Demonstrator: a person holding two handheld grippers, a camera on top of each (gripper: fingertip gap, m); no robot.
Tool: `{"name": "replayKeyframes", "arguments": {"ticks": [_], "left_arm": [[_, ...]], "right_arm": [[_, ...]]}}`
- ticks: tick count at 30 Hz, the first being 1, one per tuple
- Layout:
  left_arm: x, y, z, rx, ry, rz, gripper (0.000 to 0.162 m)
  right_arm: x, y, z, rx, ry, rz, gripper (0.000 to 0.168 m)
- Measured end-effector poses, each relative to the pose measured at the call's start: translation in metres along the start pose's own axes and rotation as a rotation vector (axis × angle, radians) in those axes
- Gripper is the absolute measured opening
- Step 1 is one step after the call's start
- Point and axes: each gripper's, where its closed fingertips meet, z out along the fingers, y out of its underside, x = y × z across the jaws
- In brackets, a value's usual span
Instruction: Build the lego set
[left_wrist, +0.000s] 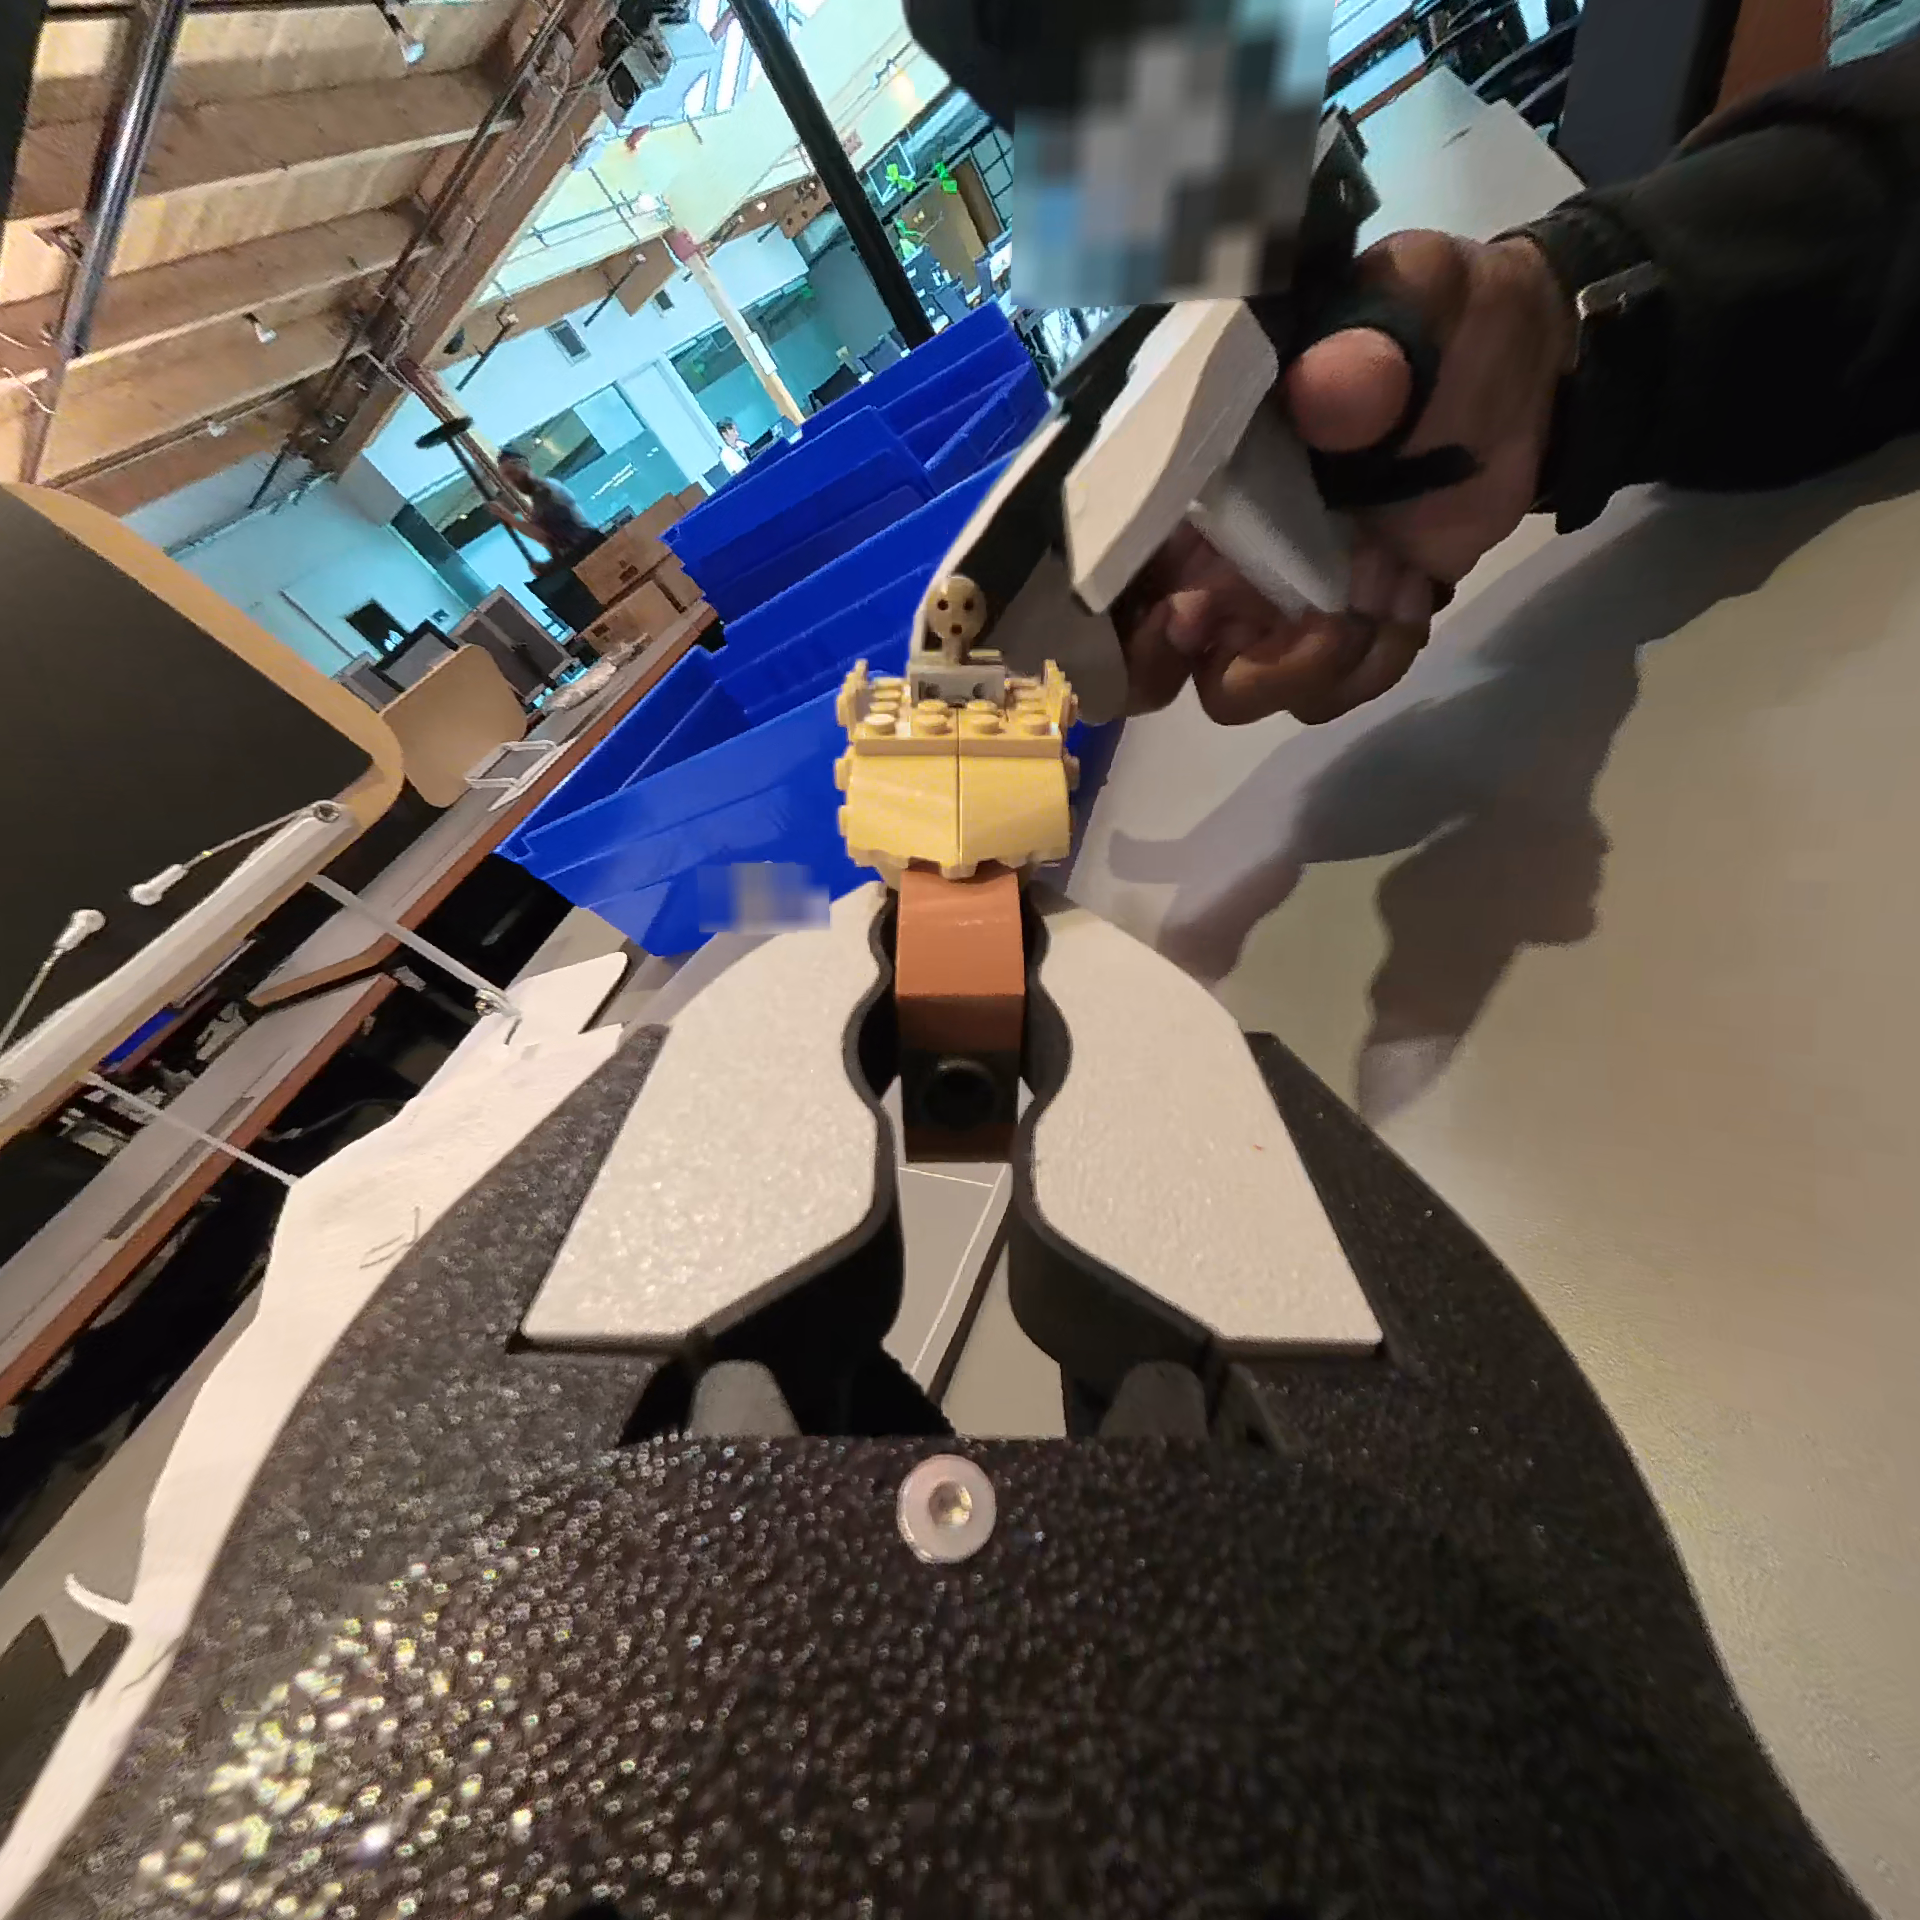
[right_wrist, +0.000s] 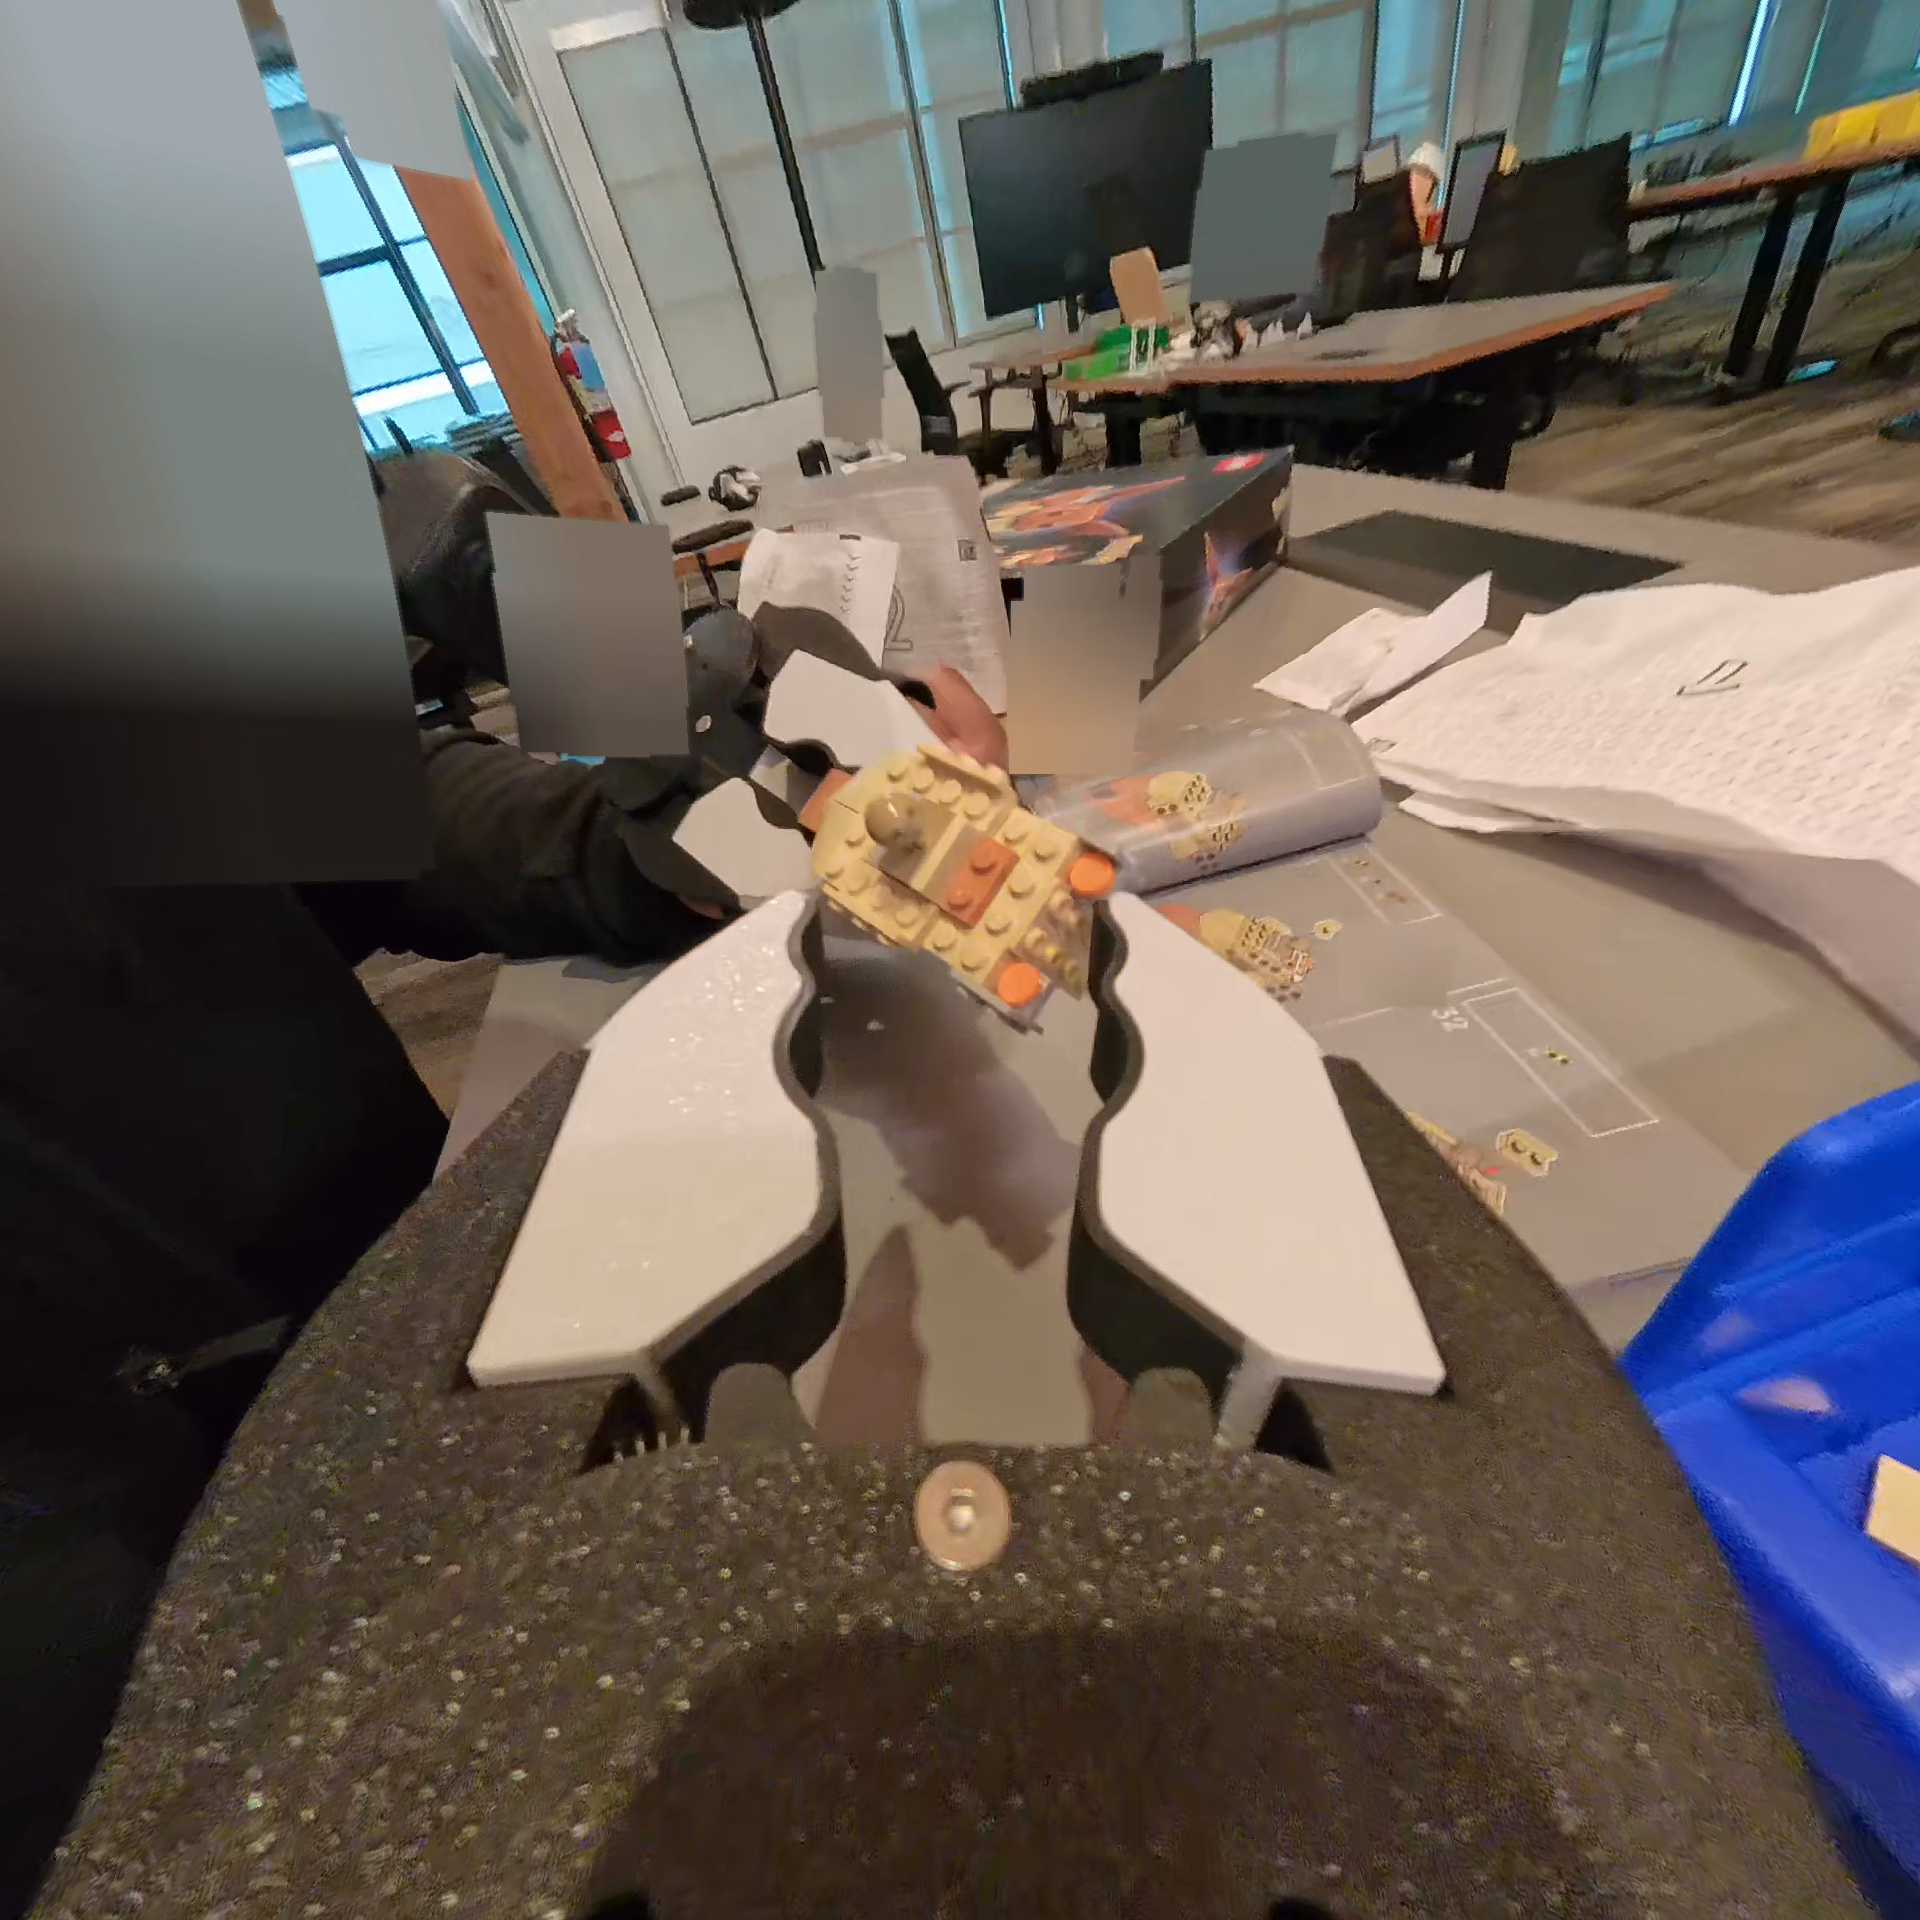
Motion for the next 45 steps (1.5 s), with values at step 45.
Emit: {"name": "replayKeyframes", "arguments": {"ticks": [45], "left_arm": [[-0.010, -0.015, -0.010, 0.141, -0.011, -0.053, 0.018]], "right_arm": [[-0.012, 0.008, -0.003, -0.037, -0.211, 0.240, 0.064]]}}
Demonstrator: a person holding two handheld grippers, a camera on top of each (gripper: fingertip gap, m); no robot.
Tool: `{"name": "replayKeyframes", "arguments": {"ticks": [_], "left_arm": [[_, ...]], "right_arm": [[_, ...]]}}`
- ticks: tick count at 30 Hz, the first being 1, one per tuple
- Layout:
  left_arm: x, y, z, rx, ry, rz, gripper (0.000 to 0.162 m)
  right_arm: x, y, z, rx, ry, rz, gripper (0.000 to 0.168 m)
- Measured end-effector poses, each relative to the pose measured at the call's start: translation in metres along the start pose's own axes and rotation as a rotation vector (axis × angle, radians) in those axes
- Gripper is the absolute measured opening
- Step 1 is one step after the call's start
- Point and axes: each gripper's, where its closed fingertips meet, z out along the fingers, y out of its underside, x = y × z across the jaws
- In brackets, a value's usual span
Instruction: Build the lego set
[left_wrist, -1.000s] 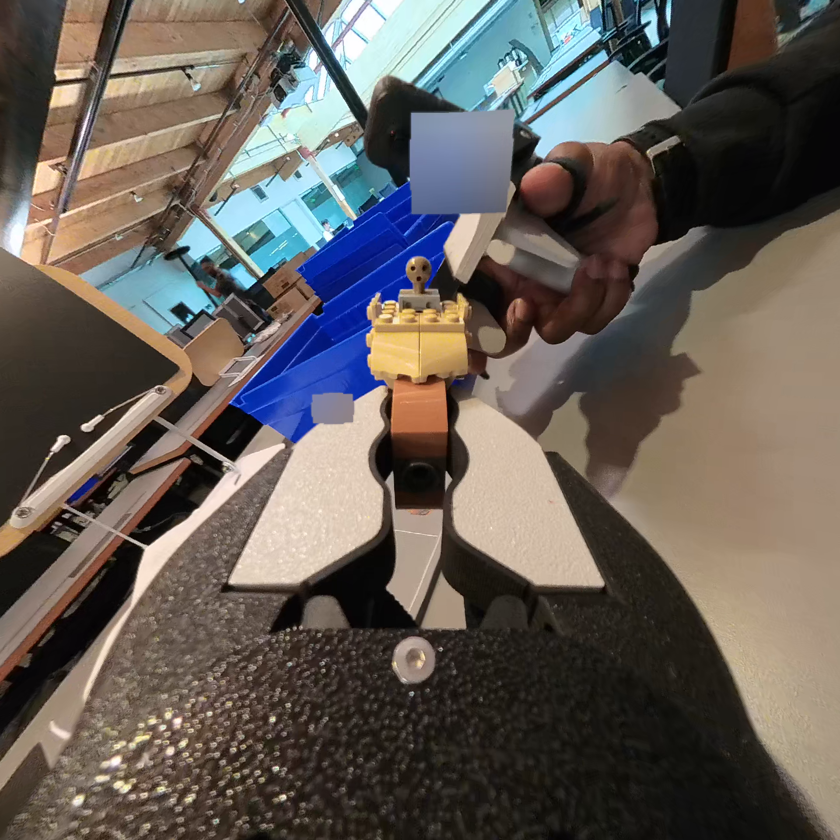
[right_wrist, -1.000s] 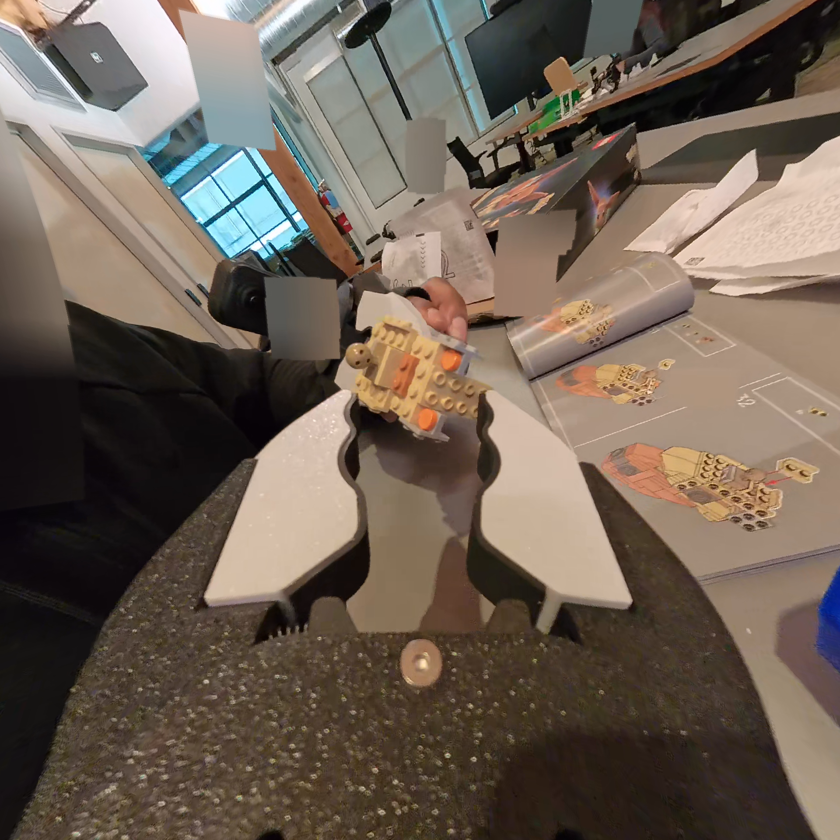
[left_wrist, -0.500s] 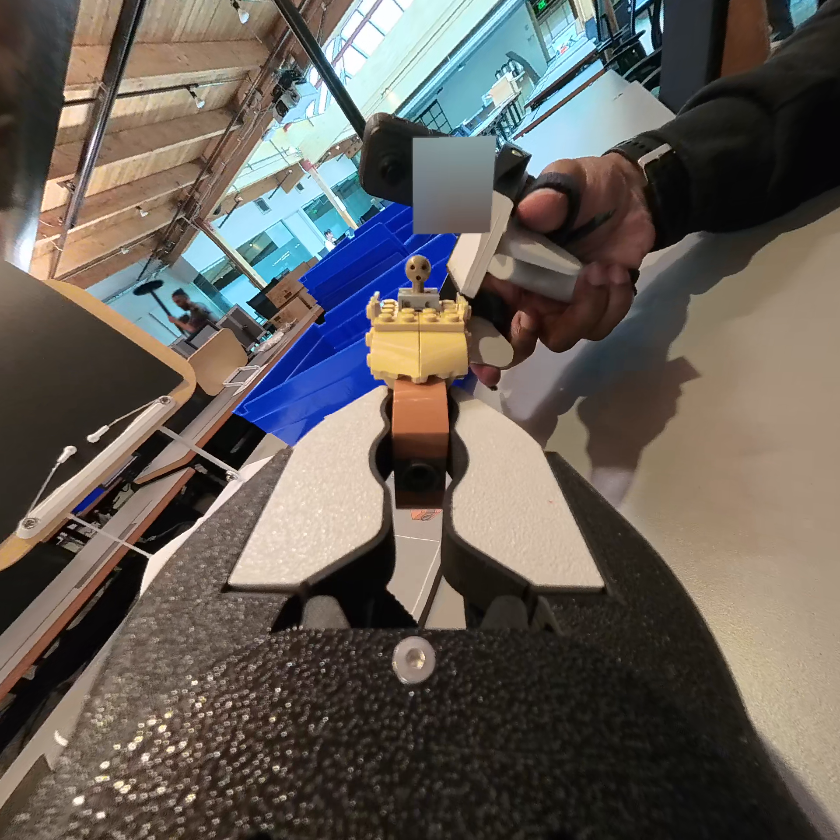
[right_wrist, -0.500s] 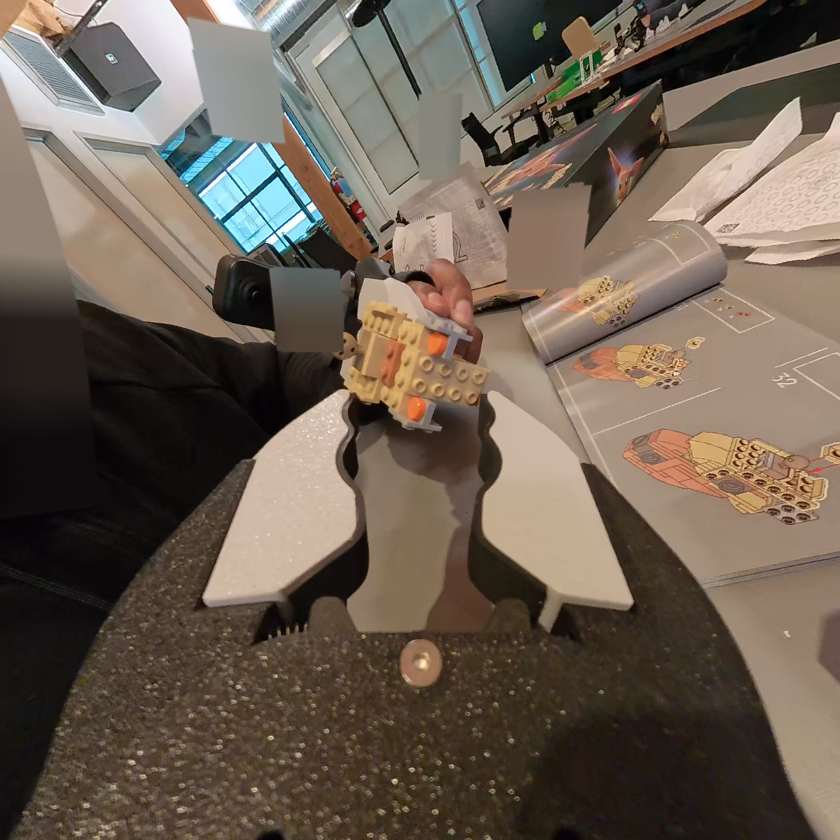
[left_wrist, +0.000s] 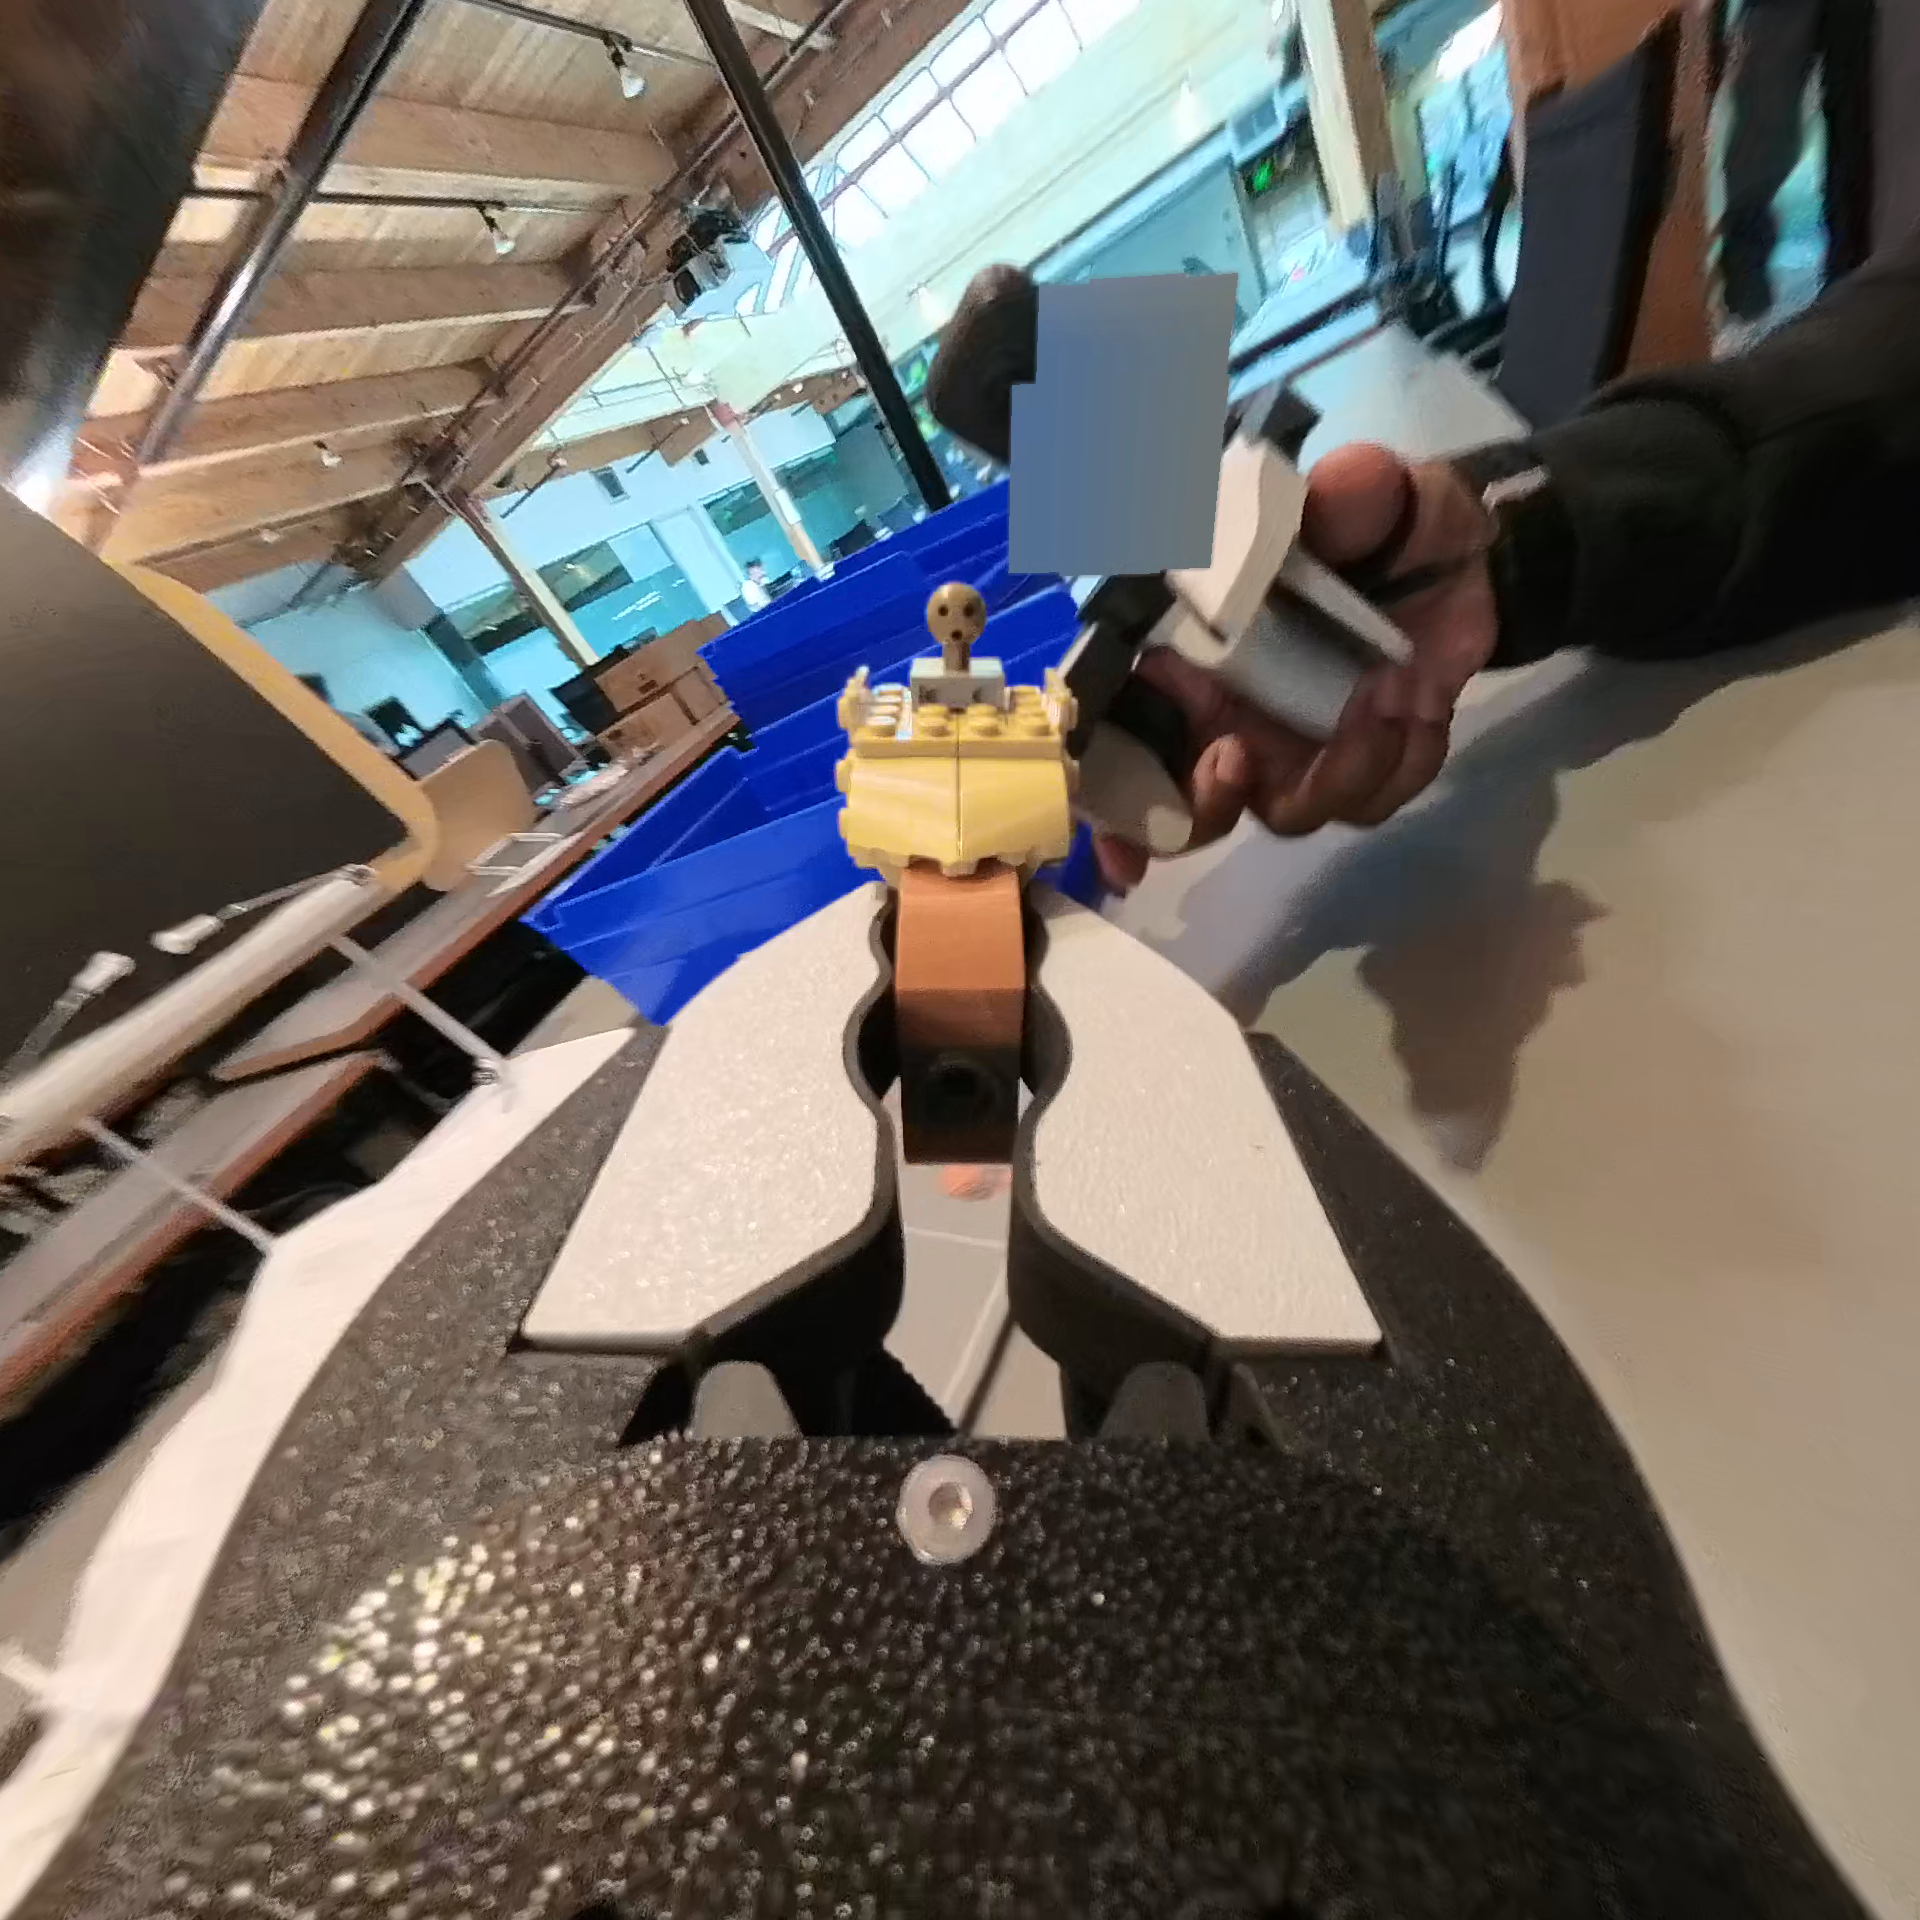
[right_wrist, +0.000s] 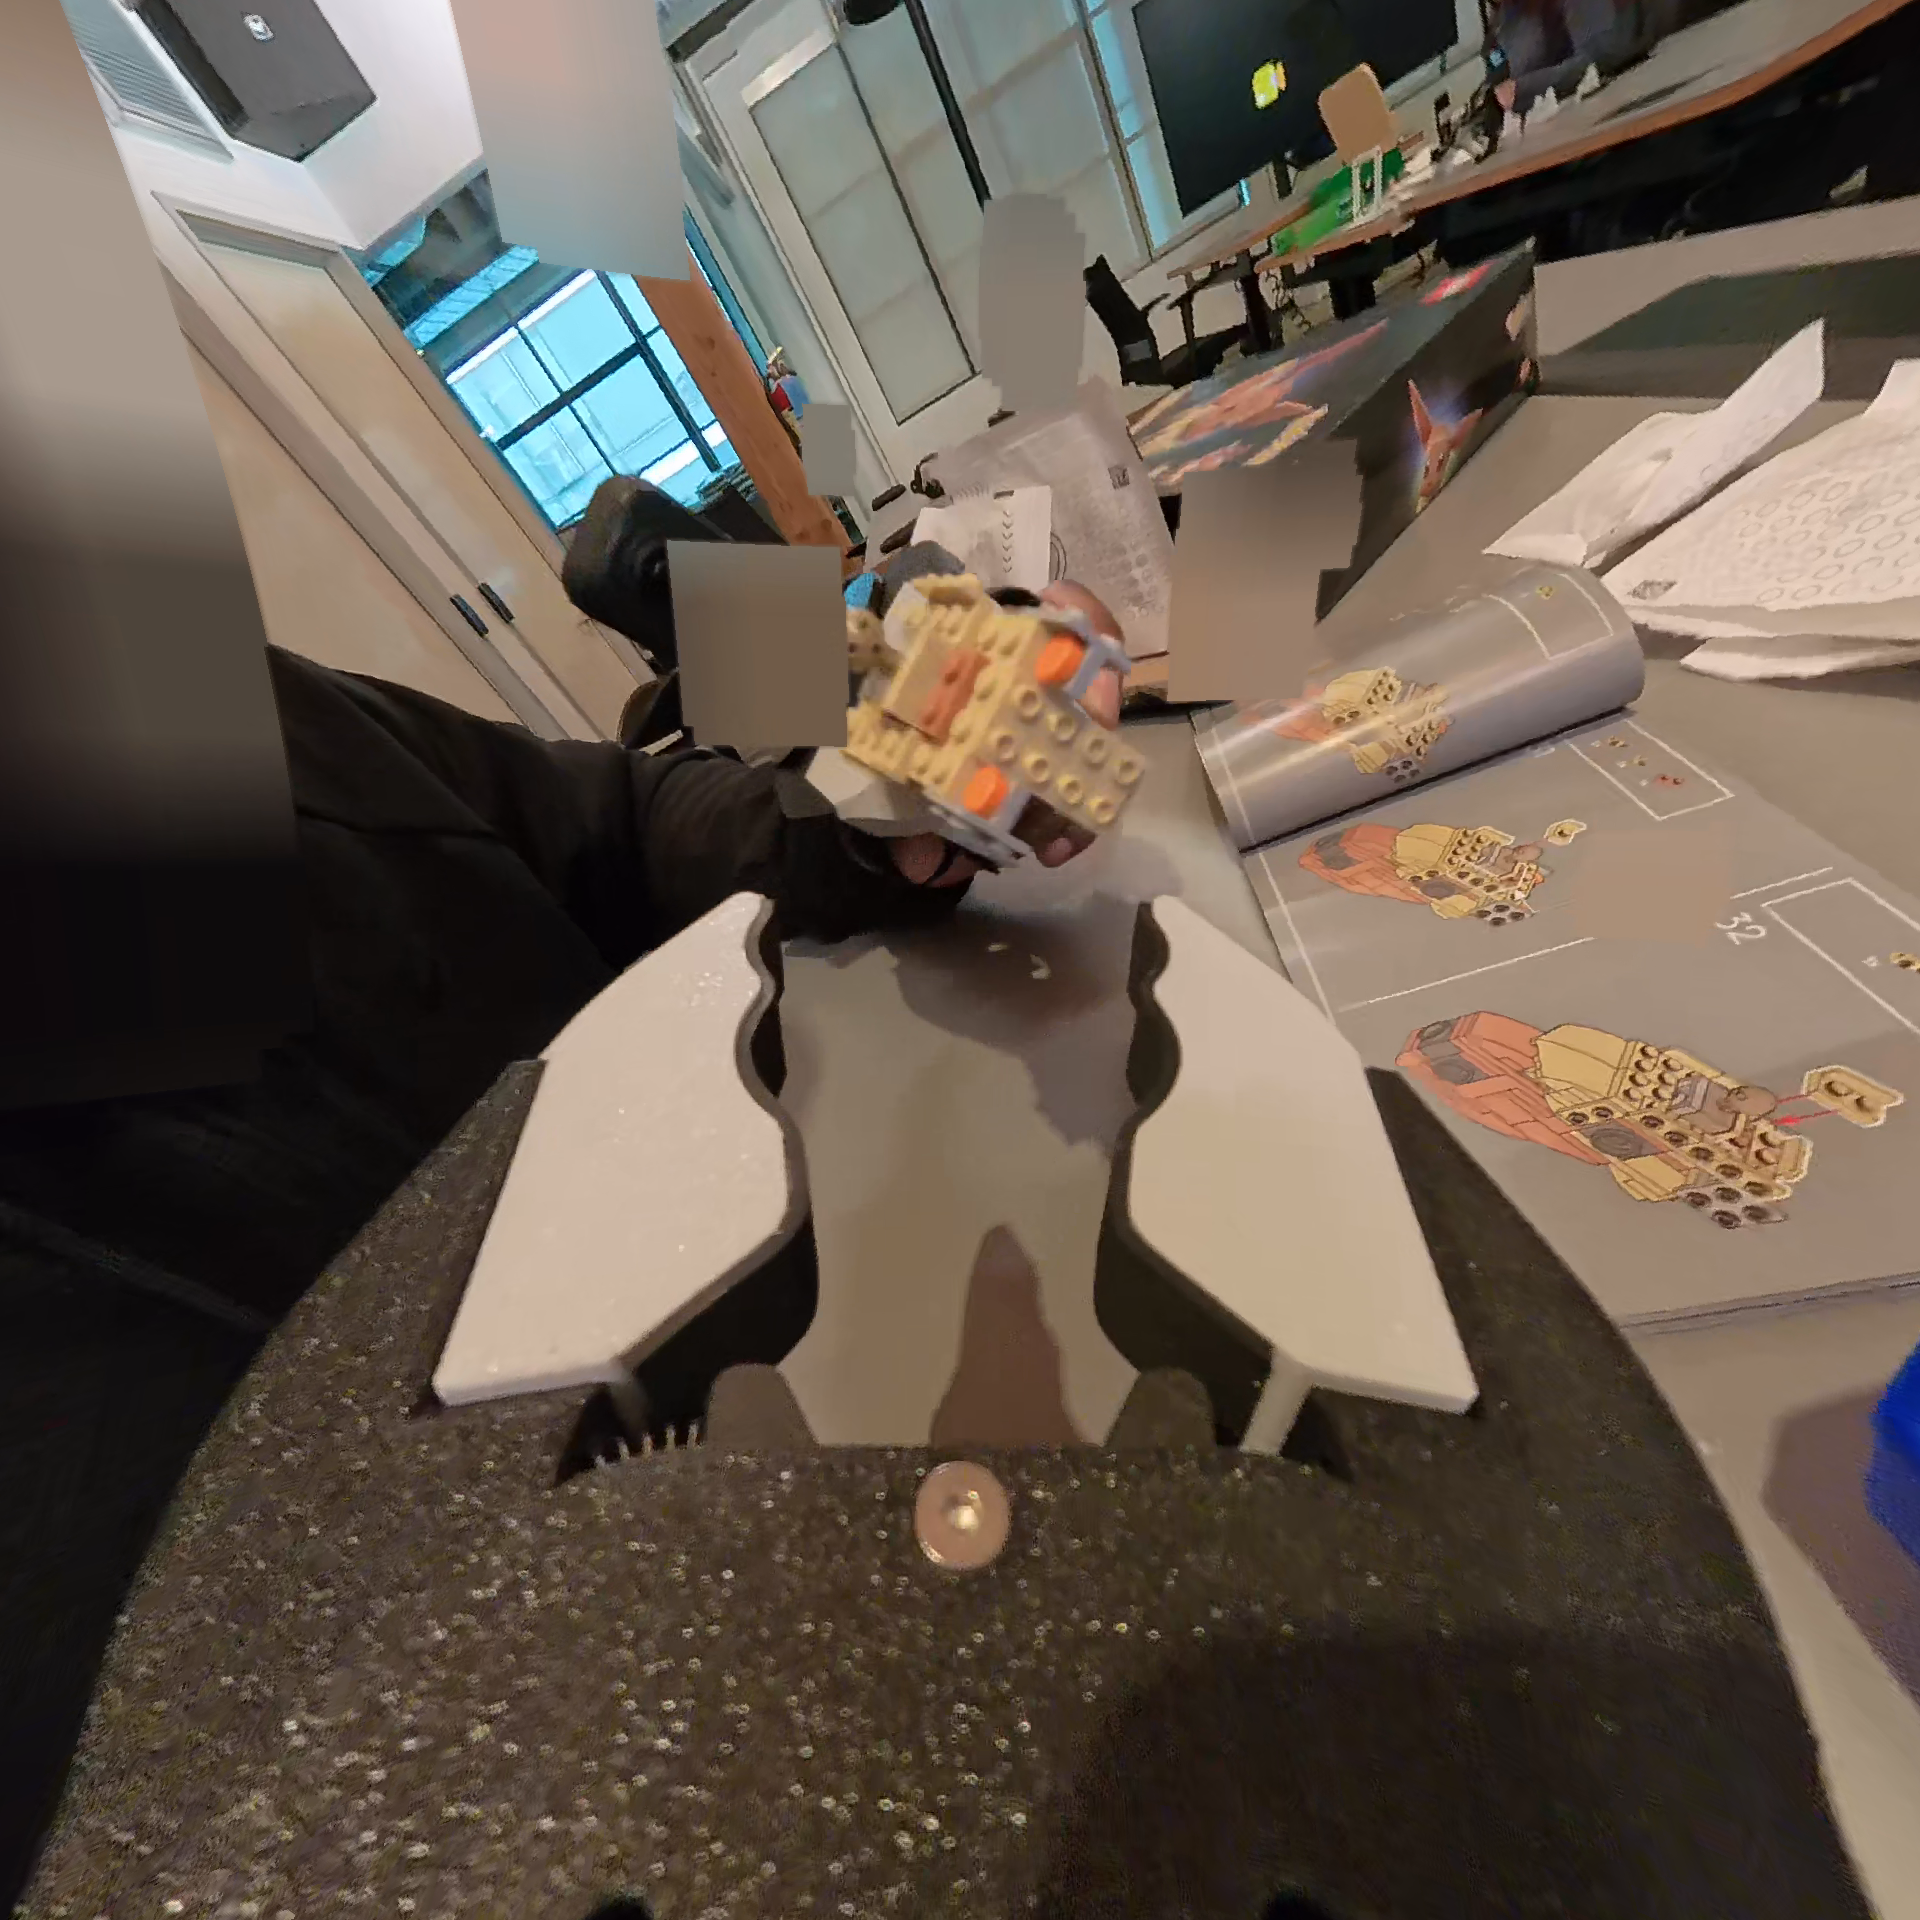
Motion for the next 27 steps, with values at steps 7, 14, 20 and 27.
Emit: {"name": "replayKeyframes", "arguments": {"ticks": [7, 14, 20, 27], "left_arm": [[0.005, 0.005, -0.004, -0.117, -0.032, 0.486, 0.019], [0.013, 0.025, -0.003, -0.282, -0.025, 0.986, 0.018], [0.029, 0.026, 0.002, -0.300, -0.002, 1.186, 0.018], [0.029, 0.020, 0.002, -0.278, -0.023, 1.187, 0.018]], "right_arm": [[0.000, -0.015, -0.011, 0.066, 0.074, -0.216, 0.047], [0.000, -0.005, -0.006, 0.001, 0.121, -0.340, 0.042], [0.003, 0.002, -0.004, -0.038, 0.137, -0.371, 0.039], [0.000, 0.016, 0.001, -0.112, 0.145, -0.492, 0.030]]}}
